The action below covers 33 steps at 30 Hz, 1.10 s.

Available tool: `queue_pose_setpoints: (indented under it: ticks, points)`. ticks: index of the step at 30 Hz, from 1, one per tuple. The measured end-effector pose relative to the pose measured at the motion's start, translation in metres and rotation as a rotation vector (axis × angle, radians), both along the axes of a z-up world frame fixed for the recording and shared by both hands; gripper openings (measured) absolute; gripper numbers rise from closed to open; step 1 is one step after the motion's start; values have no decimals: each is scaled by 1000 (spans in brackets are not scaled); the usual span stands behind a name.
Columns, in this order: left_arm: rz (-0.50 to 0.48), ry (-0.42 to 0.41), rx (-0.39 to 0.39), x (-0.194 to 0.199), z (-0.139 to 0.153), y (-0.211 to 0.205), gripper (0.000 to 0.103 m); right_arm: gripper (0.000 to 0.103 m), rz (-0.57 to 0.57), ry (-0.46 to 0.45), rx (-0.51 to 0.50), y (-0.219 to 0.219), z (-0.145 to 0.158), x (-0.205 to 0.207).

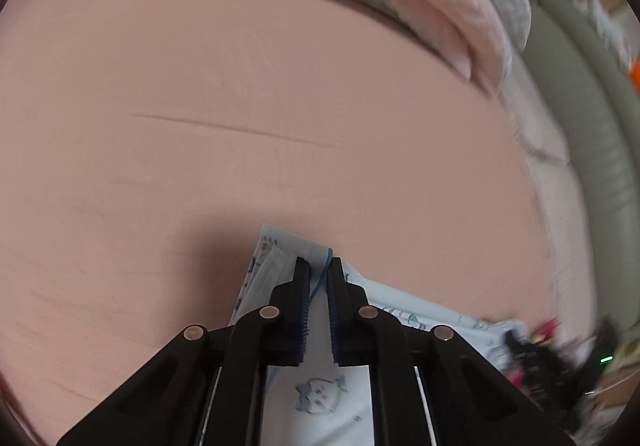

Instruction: Fold clothes

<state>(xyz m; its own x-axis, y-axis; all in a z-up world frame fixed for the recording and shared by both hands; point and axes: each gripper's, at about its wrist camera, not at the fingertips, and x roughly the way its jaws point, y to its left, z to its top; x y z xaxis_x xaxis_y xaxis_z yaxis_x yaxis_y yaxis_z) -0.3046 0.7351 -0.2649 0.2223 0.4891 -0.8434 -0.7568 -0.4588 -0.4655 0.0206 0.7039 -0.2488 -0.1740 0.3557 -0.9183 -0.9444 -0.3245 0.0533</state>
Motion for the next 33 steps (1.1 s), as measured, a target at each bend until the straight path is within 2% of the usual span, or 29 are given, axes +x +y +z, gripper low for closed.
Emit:
queue_pose_setpoints:
  ticks: [3,4,5,6,8,9,11,12,13,14,15,16,19,21,22,25,27,33]
  points:
    - [20,27,16,-3,3,-14,7,17,-14,44,-4,6,-2,13]
    - [24,46,16,3,2,1,7,17,-17,64,-6,8,-4,17]
    - [23,46,23,10,-10,38,7,17,-10,65,-2,8,-6,19]
    - [22,41,27,14,-16,49,7,17,-3,64,3,8,-8,21]
    - [23,34,29,19,-21,47,7,18,7,53,13,5,-13,26]
    - [14,46,21,19,-20,27,7,21,10,43,14,-11,-14,19]
    - [-12,84,0,16,-13,-27,8,35,9,17,14,-30,-17,14]
    - [-24,115,-10,24,-11,-41,11,51,2,0,13,-31,-17,20]
    - [-36,151,-19,34,-10,-50,20,57,-1,4,17,-32,-15,25]
    - [-49,192,-27,39,-2,-68,30,57,-4,8,22,-34,-13,30]
    - [-60,220,-24,43,6,-76,64,57,-10,22,24,-35,-9,37]
    - [-70,242,-19,47,12,-81,91,59,-16,31,24,-37,-6,43]
    - [-101,308,-2,62,31,-93,92,64,-18,46,15,-42,8,58]
    - [-118,306,-2,72,45,-122,92,65,-8,52,23,-48,22,47]
    - [-127,302,-3,78,52,-138,92,65,1,55,22,-37,29,23]
    - [-137,318,-1,78,63,-143,92,65,17,60,27,-97,42,14]
    - [-131,332,0,75,73,-153,92,65,33,69,36,-92,60,1]
    - [-118,320,22,78,96,-177,92,65,30,110,24,-110,85,3]
